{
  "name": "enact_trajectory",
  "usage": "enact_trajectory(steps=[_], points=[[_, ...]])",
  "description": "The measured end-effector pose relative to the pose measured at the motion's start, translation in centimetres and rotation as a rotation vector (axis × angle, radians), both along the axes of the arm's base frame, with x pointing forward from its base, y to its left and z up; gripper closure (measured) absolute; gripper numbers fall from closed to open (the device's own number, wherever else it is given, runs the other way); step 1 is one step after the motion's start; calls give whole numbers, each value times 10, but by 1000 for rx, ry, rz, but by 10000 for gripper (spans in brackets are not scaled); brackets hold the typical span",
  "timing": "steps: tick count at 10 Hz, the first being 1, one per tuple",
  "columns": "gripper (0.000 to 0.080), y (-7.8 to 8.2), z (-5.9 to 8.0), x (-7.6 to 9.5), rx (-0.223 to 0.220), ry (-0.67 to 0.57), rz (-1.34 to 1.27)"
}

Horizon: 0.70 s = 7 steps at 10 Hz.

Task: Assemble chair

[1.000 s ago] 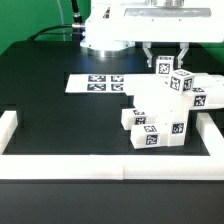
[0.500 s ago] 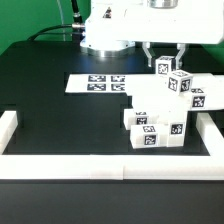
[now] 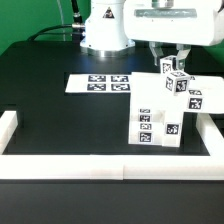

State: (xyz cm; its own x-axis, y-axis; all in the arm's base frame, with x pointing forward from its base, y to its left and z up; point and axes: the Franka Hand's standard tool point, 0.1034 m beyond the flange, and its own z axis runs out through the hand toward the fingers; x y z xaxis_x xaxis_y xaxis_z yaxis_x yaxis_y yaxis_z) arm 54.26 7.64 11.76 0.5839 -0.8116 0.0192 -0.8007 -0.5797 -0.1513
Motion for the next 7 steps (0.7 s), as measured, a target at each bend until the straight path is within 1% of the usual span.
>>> enact_trajectory(steps=[2,3,4,5,6,7], points=[[509,0,0,0,0,0,3],[422,0,0,0,-3,-1,22],[281,0,0,0,-7,-3,48],[192,0,0,0,-6,-2,49],[192,1,-1,0,-14,-4,90],[158,2,-1,0,-31,-10,187]])
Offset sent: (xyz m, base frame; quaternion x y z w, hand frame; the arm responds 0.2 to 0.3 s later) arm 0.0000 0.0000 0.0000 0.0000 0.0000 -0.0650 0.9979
